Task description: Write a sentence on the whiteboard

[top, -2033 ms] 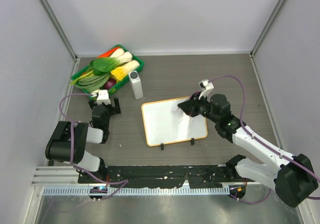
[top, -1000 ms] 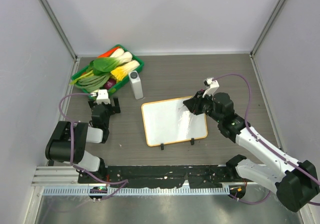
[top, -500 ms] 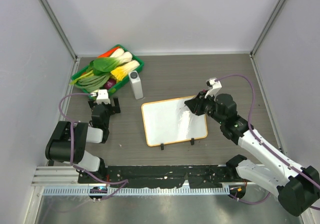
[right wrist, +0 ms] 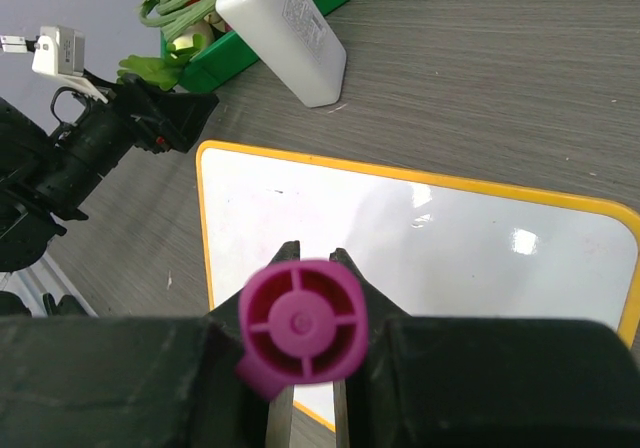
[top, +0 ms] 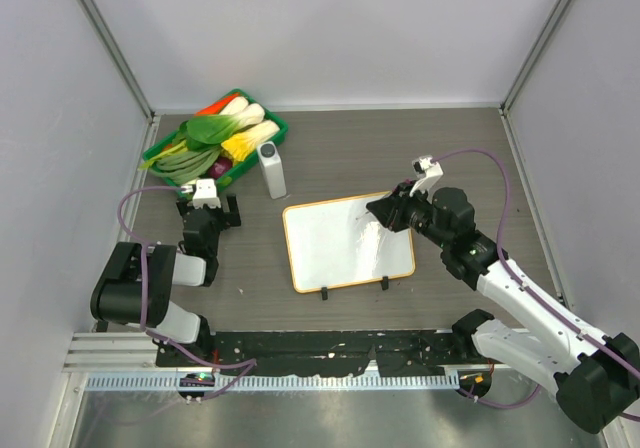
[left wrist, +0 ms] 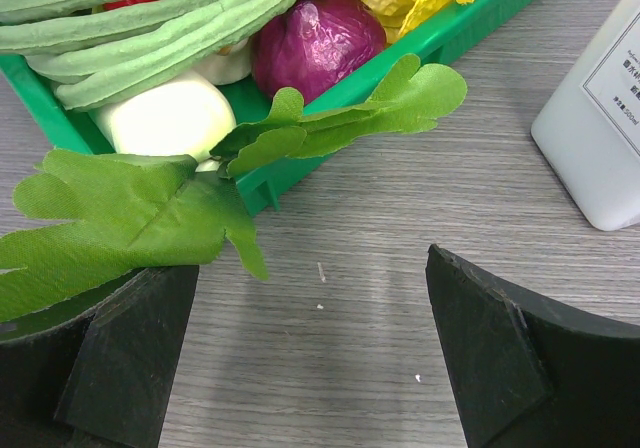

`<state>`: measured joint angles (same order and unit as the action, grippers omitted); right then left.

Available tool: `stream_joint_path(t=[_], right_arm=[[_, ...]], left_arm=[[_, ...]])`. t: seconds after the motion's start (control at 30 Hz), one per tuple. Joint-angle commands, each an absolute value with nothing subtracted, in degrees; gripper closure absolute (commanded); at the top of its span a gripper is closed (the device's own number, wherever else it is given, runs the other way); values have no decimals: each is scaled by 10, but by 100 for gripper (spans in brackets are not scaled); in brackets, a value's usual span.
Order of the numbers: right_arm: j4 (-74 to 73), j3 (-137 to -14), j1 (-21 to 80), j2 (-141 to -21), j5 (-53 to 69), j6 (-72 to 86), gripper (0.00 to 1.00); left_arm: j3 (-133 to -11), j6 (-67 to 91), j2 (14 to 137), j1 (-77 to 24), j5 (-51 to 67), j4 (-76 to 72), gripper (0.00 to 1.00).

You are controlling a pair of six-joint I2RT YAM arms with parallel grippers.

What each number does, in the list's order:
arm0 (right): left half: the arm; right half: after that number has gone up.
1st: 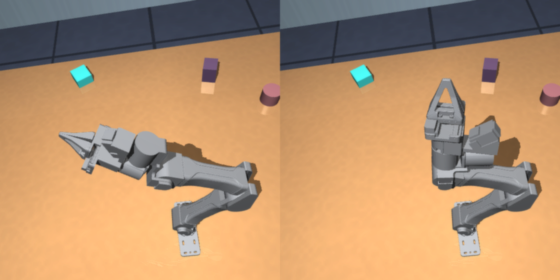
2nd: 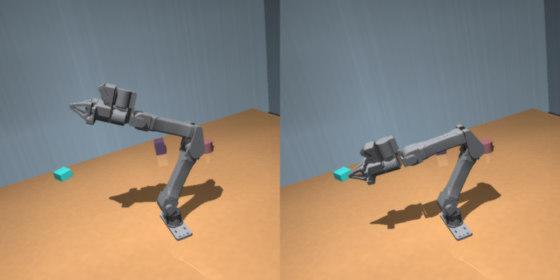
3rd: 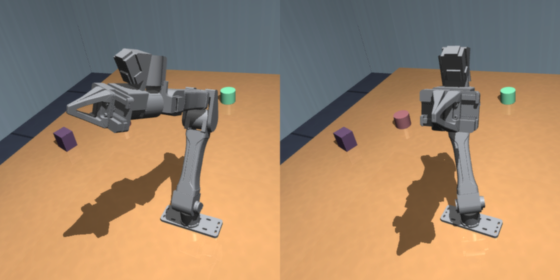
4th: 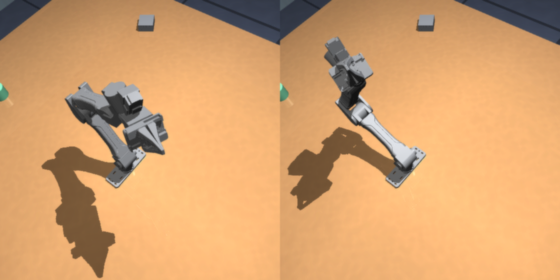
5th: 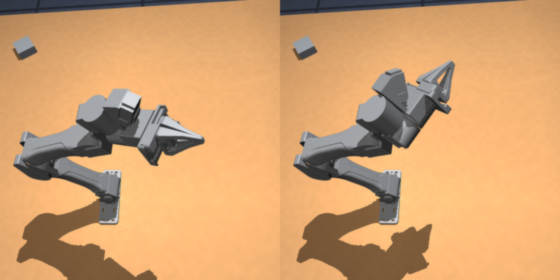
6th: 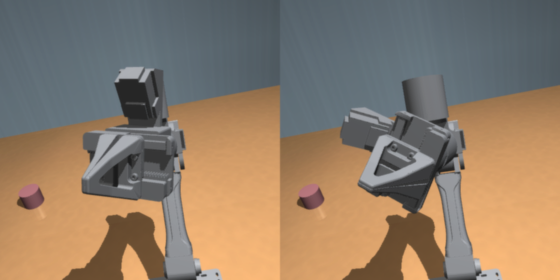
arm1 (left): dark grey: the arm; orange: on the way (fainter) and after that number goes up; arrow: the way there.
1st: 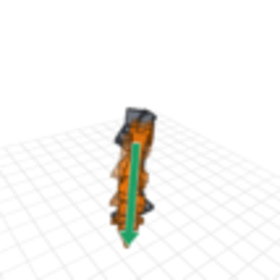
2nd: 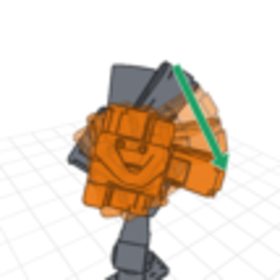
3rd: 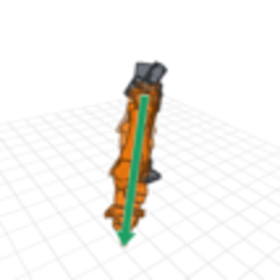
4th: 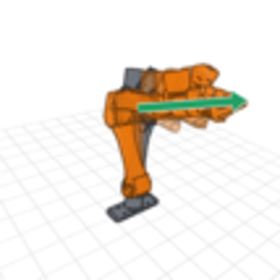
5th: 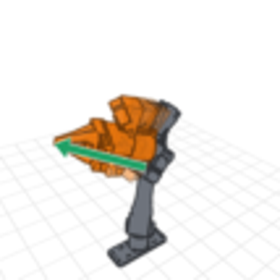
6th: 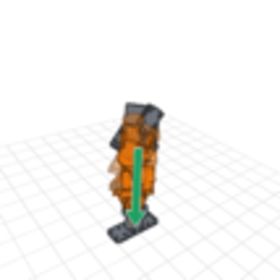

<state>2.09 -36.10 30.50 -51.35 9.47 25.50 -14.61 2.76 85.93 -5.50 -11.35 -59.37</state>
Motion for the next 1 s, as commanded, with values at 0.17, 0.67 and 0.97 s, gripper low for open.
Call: stream_joint_path(t=[0.17,0.67,0.97], right_arm=[[49,-384,303,-501,112,271,99],[24,-393,302,-467,109,272,99],[23,-387,304,-468,104,284,99]], left_arm=[[-161,30,859,-49,-114,-620,0],[-277,183,577,-71,-158,-108,0],[-329,311,455,-70,-173,113,0]])
